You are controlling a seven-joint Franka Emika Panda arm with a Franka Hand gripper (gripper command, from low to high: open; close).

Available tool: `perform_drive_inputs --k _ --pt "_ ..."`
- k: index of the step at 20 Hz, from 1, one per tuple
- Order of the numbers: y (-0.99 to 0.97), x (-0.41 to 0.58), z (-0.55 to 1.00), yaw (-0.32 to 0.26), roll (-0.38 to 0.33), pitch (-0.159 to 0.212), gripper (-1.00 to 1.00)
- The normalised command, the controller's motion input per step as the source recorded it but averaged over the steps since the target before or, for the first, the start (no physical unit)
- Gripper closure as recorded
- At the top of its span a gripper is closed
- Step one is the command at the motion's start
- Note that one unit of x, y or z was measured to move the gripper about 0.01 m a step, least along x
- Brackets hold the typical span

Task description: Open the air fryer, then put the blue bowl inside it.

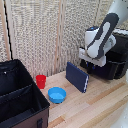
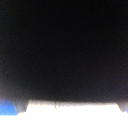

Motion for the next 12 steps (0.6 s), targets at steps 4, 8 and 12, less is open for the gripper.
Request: perform_drive_inputs --k 4,8,12 --pt "0.97 -0.007 -0.12 -0.04 -0.004 0.003 1.0" --pt "0.89 0.064 -0.25 -0.123 0.0 0.014 1.0" --pt "1.0 -0.013 -0.44 -0.017 0.002 0.0 1.0"
